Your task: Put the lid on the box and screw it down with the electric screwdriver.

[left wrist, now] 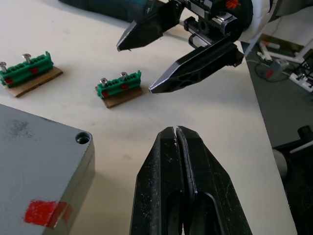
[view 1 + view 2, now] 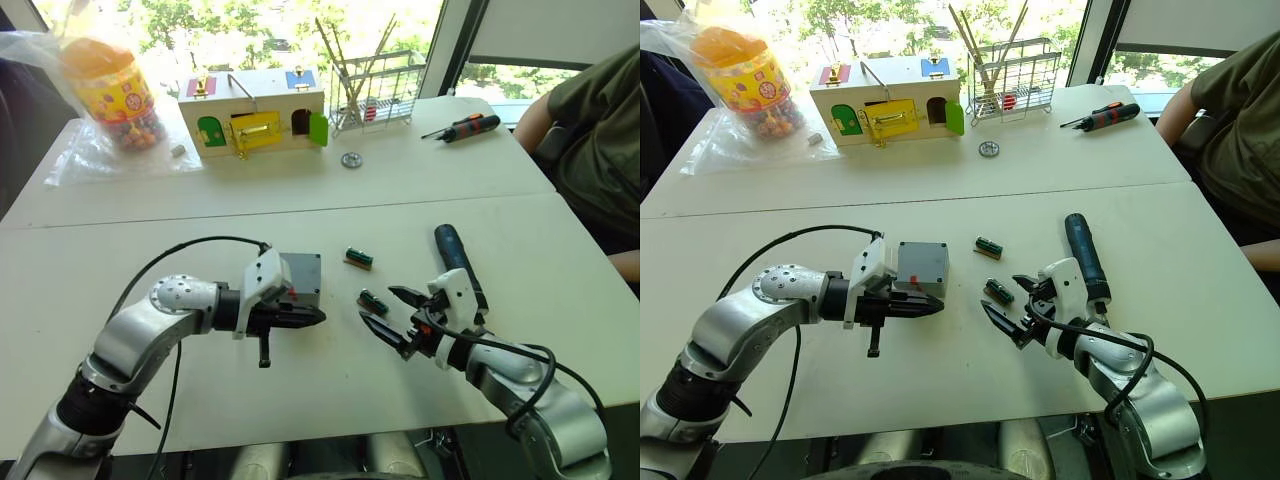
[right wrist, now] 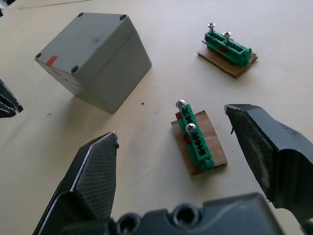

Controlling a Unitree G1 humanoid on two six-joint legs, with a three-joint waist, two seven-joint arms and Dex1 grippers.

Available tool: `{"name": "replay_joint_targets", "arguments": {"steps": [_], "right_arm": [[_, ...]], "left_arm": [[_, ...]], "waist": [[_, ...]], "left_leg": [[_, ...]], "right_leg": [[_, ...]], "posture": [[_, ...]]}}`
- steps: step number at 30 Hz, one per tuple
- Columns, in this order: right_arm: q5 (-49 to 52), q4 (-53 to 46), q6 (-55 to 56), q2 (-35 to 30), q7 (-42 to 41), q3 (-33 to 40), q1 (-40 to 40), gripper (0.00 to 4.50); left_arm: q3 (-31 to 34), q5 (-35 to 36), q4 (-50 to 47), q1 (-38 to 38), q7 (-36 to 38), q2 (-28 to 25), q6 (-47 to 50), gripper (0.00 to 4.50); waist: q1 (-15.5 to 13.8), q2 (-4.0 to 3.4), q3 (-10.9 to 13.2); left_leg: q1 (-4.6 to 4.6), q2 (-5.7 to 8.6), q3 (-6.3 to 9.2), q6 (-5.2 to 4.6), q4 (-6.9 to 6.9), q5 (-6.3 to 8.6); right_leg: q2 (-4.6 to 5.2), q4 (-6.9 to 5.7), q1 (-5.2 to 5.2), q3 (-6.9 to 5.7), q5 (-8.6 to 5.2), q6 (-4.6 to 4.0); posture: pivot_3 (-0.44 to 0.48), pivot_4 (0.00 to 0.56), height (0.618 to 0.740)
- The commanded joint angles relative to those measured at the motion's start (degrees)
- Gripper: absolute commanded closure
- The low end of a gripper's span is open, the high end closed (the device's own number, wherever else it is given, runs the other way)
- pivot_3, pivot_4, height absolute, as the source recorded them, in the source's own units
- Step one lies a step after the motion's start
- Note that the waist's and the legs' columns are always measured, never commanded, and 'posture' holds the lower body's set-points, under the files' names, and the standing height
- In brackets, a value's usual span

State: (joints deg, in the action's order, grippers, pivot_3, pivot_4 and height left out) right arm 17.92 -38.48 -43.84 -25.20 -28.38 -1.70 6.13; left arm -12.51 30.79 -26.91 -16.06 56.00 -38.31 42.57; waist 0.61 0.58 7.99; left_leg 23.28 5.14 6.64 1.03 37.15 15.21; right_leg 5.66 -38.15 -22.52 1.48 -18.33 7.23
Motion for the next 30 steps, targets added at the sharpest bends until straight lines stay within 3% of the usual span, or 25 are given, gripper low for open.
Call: {"name": "replay_joint_targets", "arguments": {"steps": [1, 2, 16, 19, 22, 23, 30], "right_arm": [[-0.7, 0.6, 3.1, -0.5, 0.1, 0.0, -0.6, 1.61], [-0.8, 1.1, 3.6, -0.4, 0.2, -0.3, -0.8, 1.97], [-2.3, 4.4, 7.1, -0.1, 1.3, -2.2, -1.5, 1.97], [-2.4, 4.6, 7.2, 0.0, 1.5, -2.8, -1.7, 2.77], [-2.3, 4.9, 7.4, 0.2, 1.6, -2.9, -2.0, 4.15], [-2.2, 4.9, 7.4, 0.3, 1.7, -2.9, -2.1, 4.41], [-2.2, 4.6, 7.8, 0.1, 1.9, -3.0, -1.9, 4.41]], "left_arm": [[0.2, 0.4, -2.2, 0.6, -0.6, 0.1, -0.6, 4.50], [0.1, 0.3, -2.2, 0.7, -0.7, 0.2, -0.6, 4.50], [-0.6, -1.9, -0.5, 0.9, -1.6, 0.6, -2.6, 4.50], [-0.7, -2.2, -0.3, 1.0, -1.7, 0.8, -2.7, 4.50], [-0.7, -2.5, -0.5, 1.3, -1.7, 0.9, -2.8, 4.50], [-0.7, -2.6, -0.5, 1.4, -1.7, 0.9, -2.8, 4.50], [-0.6, -3.0, 0.0, 1.4, -1.7, 1.2, -2.9, 4.50]], "waist": [[-0.1, 0.00, 0.0], [-0.1, 0.00, 0.0], [0.0, 0.00, 0.0], [0.0, 0.00, 0.0], [0.0, 0.00, 0.0], [0.0, 0.00, 0.0], [0.0, 0.00, 0.0]], "left_leg": [[0.00, 0.00, 0.00, 0.00, 0.00, 0.00], [0.00, 0.00, 0.00, 0.00, 0.00, 0.00], [0.00, 0.00, 0.00, 0.01, 0.01, -0.01], [0.00, 0.00, 0.00, 0.01, 0.01, -0.01], [0.00, 0.00, 0.00, 0.01, 0.01, 0.00], [0.00, 0.00, 0.00, 0.01, 0.00, 0.00], [0.00, 0.00, 0.01, 0.01, 0.01, 0.00]], "right_leg": [[0.00, 0.00, 0.00, 0.00, 0.00, 0.00], [0.00, 0.00, 0.01, 0.00, 0.00, 0.00], [-0.01, 0.00, 0.01, 0.00, 0.00, 0.00], [-0.01, 0.00, 0.01, 0.00, 0.00, 0.00], [-0.01, 0.00, 0.01, 0.00, 0.00, 0.00], [-0.01, 0.00, 0.01, 0.00, 0.00, 0.00], [-0.01, 0.00, 0.01, -0.01, 0.00, 0.00]], "posture": [[0.000, 0.150, 0.740], [0.000, 0.150, 0.740], [0.000, 0.150, 0.740], [0.000, 0.150, 0.740], [0.000, 0.150, 0.740], [0.000, 0.150, 0.740], [0.000, 0.150, 0.740]]}}
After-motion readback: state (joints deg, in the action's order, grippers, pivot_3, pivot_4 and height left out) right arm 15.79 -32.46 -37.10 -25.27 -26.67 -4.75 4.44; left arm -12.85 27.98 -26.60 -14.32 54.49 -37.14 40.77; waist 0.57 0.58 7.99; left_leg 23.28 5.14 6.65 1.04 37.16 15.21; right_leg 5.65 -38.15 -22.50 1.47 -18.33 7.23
